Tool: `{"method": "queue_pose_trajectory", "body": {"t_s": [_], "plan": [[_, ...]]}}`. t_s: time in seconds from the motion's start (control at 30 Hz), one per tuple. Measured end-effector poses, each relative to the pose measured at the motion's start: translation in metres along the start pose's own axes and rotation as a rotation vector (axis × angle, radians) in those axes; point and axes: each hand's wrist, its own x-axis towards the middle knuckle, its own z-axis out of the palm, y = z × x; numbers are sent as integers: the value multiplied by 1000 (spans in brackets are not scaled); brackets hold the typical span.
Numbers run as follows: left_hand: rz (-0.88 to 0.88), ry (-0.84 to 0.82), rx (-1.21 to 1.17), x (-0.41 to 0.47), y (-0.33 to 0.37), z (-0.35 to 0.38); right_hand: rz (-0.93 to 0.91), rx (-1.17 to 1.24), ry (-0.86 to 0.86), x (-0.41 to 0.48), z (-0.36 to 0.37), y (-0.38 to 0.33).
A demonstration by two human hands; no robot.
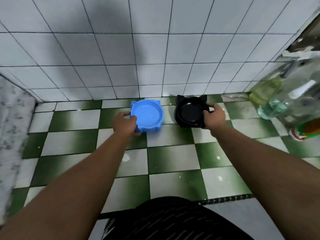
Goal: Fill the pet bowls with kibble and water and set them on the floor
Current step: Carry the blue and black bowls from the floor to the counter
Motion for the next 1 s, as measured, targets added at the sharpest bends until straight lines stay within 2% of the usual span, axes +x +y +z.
{"method": "queue_pose_trajectory", "body": {"t_s": [0.33,0.57,0.93,1.0], "plan": [[15,104,61,22,10,47,-85,-174,-27,60,23,16],[64,141,176,33,9,56,-29,-397,7,68,17,16],[99,159,293,37,8,53,-79,-421,-45,68,14,17],[159,176,357,33,6,46,-143,-452,-33,61,11,13]]}}
